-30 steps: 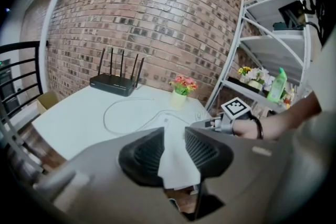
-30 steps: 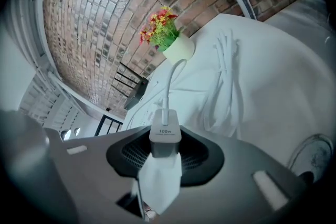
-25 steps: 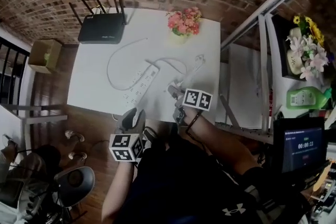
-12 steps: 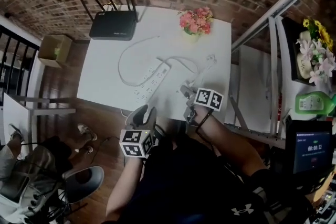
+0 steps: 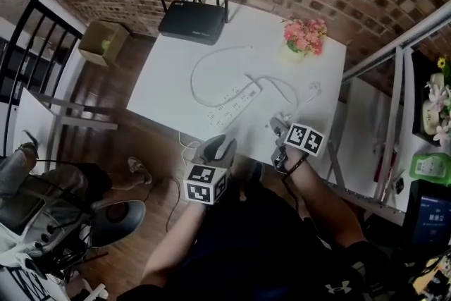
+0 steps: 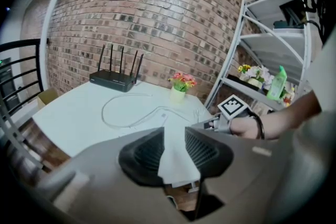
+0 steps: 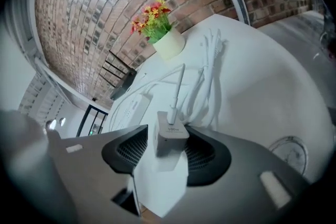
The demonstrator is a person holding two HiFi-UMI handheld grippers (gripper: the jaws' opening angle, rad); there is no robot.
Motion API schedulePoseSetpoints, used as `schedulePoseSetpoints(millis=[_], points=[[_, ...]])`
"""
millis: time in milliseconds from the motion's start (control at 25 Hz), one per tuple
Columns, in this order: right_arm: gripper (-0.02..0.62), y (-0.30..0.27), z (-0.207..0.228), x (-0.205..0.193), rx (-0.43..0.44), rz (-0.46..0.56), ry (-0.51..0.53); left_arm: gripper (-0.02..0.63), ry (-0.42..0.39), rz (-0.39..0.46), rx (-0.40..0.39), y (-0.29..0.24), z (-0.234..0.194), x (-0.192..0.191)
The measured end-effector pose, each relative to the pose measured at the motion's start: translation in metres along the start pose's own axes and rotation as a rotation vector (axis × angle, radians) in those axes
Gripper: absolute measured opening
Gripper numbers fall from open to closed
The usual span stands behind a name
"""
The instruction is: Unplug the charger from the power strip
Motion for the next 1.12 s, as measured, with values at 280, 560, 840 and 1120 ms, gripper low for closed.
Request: schedulePoseSetpoints(millis=[280,560,840,1120], points=[[0.225,0.013,0.0,0.002,-0.061,-0.015,0.103,0.124,-0.038,0.011,0.013,0.0,-0.005,0.001],[0.215,0.03,0.004,0.002,-0.07,0.019,0.121,0.124,-0.015,0.012,0.003,0.003,-0.006,0.005],[0.183,0.057,-0.031,0.01,0.009,0.103,0.244,0.121,0.011,0.008,0.007,0.01,-0.003,0.003],[0.13,0.078,-0.091,0.008,0.19,0.173,0.389,0.119,-0.002,0.069,-0.021,0.02,0.008,0.015]])
Point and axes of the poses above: the fingertips, and each gripper's own axes: y backward along the fingers, z to its right, x out of its top, the point moved 10 cm from there along y, backward along the fingers, and after that the axes turned 9 degrees about z, right-handed, at the moved point
